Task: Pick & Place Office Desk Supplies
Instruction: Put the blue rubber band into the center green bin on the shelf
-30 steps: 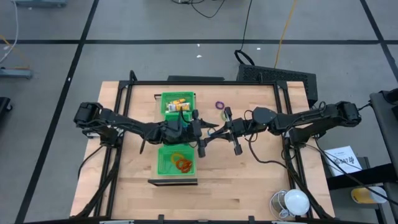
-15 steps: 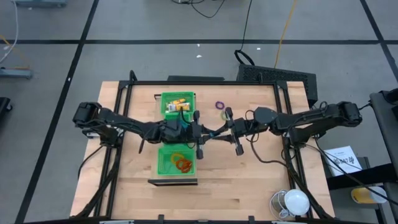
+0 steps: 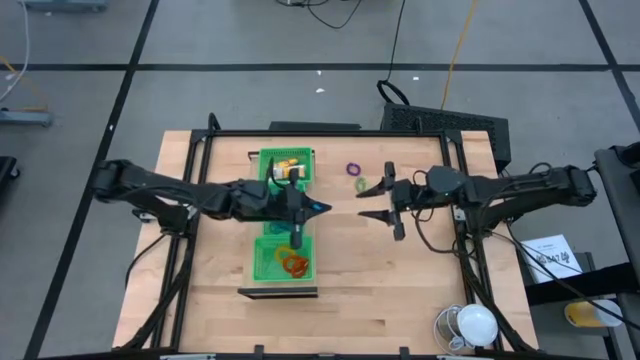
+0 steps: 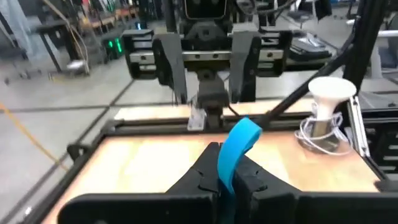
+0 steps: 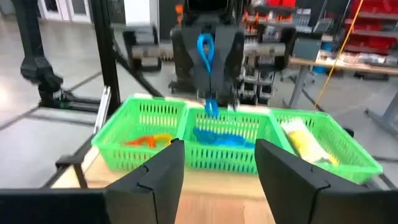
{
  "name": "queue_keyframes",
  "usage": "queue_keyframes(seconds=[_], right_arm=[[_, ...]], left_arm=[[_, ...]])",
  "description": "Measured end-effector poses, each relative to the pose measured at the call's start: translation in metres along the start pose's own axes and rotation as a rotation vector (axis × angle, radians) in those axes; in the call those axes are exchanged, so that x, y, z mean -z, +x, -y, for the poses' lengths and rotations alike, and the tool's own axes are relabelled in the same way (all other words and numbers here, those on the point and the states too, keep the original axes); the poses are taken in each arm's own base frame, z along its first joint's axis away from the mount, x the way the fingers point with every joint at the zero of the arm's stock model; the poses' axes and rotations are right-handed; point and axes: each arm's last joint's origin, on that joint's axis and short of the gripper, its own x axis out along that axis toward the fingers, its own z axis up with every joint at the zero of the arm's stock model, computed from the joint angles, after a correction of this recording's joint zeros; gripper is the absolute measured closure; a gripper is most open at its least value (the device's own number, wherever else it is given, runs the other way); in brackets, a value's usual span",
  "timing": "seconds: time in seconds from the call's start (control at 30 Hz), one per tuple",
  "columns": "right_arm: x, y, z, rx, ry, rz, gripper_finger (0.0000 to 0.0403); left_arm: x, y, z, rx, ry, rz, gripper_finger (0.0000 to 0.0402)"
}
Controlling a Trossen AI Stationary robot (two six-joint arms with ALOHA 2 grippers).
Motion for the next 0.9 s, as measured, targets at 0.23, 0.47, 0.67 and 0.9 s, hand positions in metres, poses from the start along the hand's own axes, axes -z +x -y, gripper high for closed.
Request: queue_keyframes(seconds=[0.23, 0.47, 0.67, 0.9], right_arm=[[0.002, -0.003, 0.0, -0.001, 0.002, -0.035, 0.0224], [0.004, -0.003, 0.0, -0.002, -0.003, -0.056, 0.0233], [0.004, -0.003, 0.0, -0.003, -0.005, -0.057, 0.0234], [0.004, -0.003, 0.0, -0.002, -0.005, -0.054, 0.0234]], left_arm=[[0.019, -0.013, 0.0, -0.113, -0.061, -0.118, 0.0395], [0.048, -0.046, -0.006, -0.213, -0.171, -0.09, 0.0396], [0.065, -0.074, -0.012, -0.214, -0.279, 0.042, 0.0393], [0.073, -0.076, -0.012, -0.199, -0.361, 0.039, 0.0389]])
